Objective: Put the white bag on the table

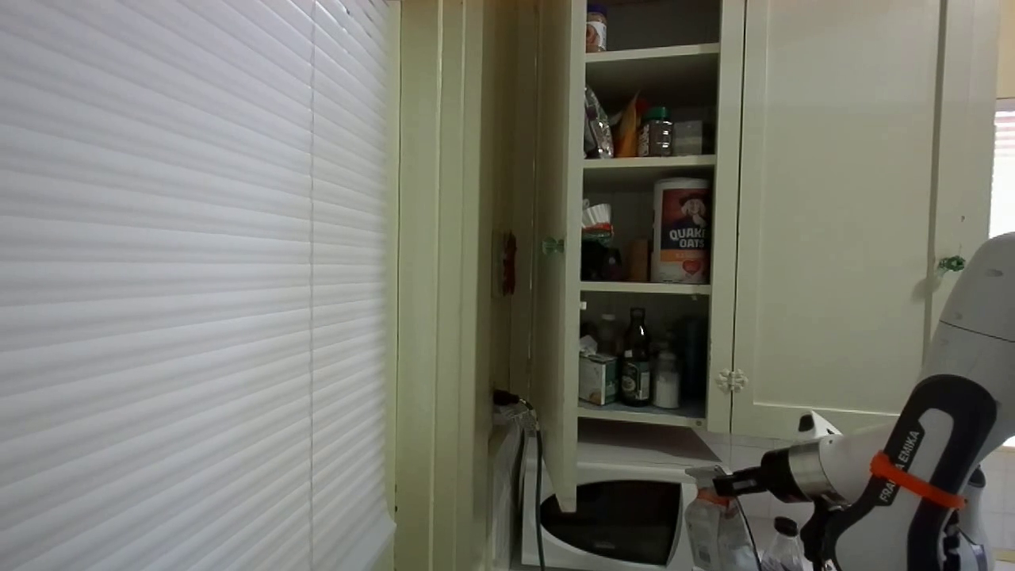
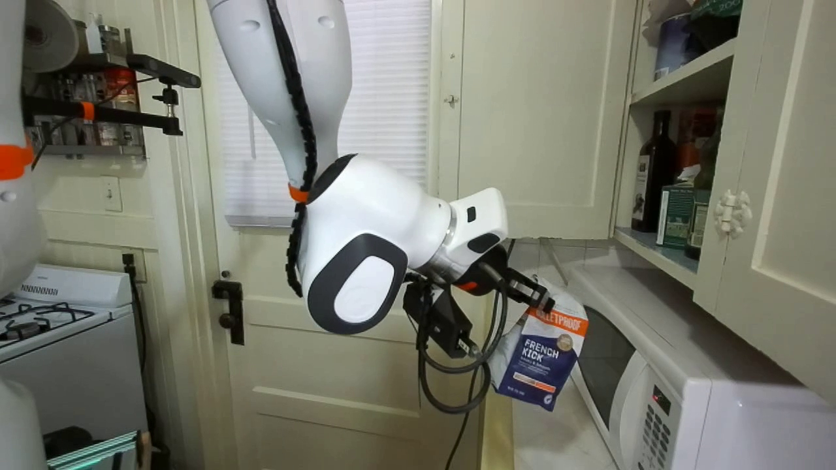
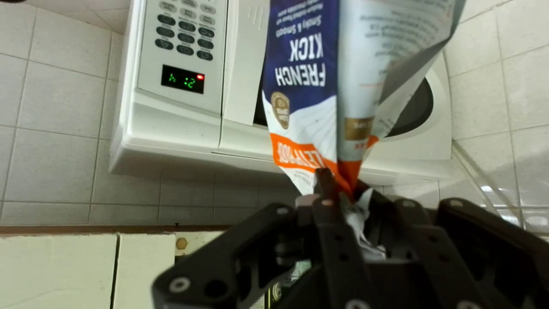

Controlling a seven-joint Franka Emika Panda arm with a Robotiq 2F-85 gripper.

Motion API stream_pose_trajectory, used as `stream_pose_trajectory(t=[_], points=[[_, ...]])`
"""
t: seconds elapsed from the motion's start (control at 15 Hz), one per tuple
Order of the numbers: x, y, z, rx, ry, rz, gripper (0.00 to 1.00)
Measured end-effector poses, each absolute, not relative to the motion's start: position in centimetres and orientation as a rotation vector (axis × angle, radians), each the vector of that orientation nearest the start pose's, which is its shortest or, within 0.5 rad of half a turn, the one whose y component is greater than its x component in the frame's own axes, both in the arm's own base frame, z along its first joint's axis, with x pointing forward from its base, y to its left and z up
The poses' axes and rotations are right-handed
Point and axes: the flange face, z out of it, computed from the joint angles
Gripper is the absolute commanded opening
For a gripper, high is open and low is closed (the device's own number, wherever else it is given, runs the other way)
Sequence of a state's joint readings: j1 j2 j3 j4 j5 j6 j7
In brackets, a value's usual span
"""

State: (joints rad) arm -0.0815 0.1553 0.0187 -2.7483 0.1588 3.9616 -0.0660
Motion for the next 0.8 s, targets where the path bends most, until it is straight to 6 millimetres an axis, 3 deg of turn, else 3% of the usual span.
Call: stream_pose_trajectory(t=[0.33,0.8], points=[[43.2,-5.6,27.2,-2.862,0.260,-1.550,0.02],[43.2,-6.7,23.1,-2.864,0.262,-1.653,0.02]])
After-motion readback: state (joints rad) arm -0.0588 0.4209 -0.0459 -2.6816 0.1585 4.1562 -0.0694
